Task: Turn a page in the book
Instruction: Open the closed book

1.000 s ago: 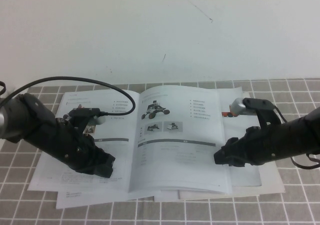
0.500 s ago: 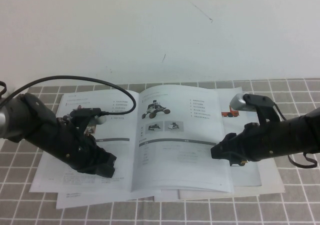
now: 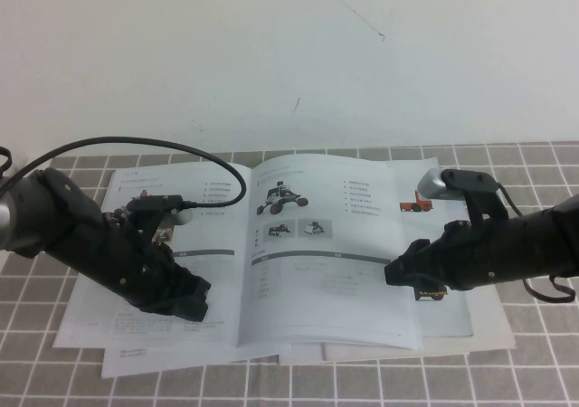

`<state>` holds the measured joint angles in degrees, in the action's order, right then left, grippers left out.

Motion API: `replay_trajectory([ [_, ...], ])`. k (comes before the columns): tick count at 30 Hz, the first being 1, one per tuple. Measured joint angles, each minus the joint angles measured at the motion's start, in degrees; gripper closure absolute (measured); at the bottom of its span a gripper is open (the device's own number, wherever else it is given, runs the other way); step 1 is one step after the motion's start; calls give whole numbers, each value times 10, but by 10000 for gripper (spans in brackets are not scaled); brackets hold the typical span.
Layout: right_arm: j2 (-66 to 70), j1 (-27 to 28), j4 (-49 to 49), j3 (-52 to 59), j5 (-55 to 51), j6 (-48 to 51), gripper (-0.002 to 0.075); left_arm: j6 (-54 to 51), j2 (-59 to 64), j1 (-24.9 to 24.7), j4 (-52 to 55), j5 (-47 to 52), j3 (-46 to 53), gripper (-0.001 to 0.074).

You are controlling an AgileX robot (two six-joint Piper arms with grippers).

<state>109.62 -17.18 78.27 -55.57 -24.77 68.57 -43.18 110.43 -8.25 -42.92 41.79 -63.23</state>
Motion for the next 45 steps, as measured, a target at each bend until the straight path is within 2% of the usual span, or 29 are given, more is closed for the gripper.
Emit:
replay_trajectory([
  [11, 26, 0, 4, -1, 1, 2, 400, 0, 0, 0, -1, 0, 0, 739],
  [27, 27, 0, 60, -1, -18, 38, 400, -3, 0, 0, -1, 0, 0, 739],
  [45, 27, 0, 183, -1, -109, 135, 400, -4, 0, 0, -1, 0, 0, 739],
])
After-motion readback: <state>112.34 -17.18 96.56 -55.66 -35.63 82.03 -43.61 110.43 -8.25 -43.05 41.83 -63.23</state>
